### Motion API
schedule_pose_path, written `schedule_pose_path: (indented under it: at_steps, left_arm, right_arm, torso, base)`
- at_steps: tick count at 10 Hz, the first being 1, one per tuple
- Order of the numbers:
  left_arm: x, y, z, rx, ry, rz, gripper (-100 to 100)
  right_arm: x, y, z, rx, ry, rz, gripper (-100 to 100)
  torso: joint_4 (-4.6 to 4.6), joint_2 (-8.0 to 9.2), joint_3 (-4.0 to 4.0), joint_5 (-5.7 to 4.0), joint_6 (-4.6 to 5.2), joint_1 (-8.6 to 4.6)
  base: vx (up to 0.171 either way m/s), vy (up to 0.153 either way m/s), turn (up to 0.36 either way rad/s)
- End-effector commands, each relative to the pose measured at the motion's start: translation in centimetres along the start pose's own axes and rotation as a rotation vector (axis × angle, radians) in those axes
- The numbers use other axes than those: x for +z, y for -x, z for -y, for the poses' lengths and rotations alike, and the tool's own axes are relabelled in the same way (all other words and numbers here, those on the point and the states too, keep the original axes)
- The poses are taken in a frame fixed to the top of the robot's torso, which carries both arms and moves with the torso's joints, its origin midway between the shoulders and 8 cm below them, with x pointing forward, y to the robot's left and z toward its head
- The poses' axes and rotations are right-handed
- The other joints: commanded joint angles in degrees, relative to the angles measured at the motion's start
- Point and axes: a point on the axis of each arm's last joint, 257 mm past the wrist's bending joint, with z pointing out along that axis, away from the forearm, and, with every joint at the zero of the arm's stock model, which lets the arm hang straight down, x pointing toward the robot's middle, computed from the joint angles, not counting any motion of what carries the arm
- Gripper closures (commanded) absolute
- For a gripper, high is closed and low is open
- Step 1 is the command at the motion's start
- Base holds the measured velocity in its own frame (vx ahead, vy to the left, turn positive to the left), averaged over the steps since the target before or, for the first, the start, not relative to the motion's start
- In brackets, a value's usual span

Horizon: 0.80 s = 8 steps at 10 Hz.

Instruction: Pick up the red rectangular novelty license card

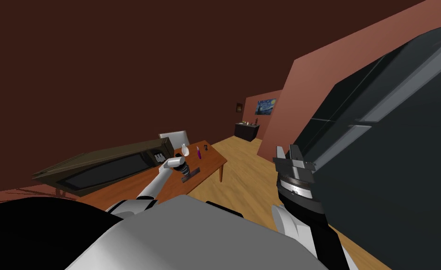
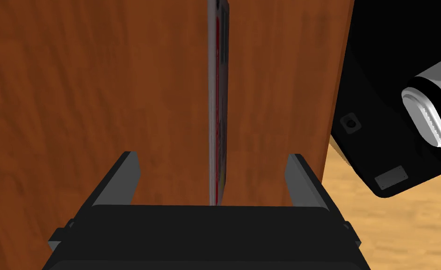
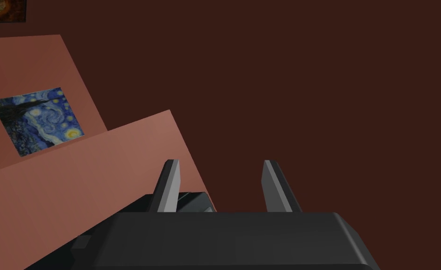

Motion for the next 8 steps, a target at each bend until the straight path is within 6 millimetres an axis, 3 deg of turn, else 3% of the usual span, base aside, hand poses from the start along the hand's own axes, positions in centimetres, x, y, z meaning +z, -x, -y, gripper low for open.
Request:
schedule_pose_path:
  at_steps: [1, 5, 6, 7, 8]
  left_arm:
    - [-0.1, 0.6, -0.6, -0.009, 0.030, 0.017, -100]
    - [0.0, 2.4, -2.4, -0.043, 0.124, 0.080, -100]
    - [0.1, 2.1, -2.1, -0.038, 0.111, 0.071, -100]
    - [0.1, 2.2, -2.2, -0.039, 0.115, 0.073, 0]
    - [-0.1, 3.4, -1.8, -0.004, 0.085, 0.076, -100]
  right_arm:
    - [0.0, 0.0, 0.0, 0.000, 0.000, 0.000, 0]
    - [0.0, 0.0, 0.0, 0.000, 0.000, 0.000, 0]
    - [0.0, 0.0, 0.0, 0.000, 0.000, 0.000, 0]
    - [0.0, 0.0, 0.0, 0.000, 0.000, 0.000, 0]
    - [0.0, 0.0, 0.0, 0.000, 0.000, 0.000, 0]
  torso:
    - [0.00, 0.00, 0.00, 0.00, 0.00, 0.00]
    - [0.03, 0.12, 0.07, -0.01, -0.01, -0.05]
    - [0.02, 0.11, 0.06, -0.01, -0.01, -0.05]
    - [0.03, 0.17, 0.10, -0.02, -0.01, -0.10]
    - [0.05, 0.23, 0.13, -0.03, -0.01, -0.14]
  base:
    - [0.051, 0.030, -0.012]
    - [0.037, 0.024, -0.027]
    - [0.019, 0.014, -0.004]
    - [0.000, 0.000, 0.000]
    - [0.101, -0.007, 0.187]
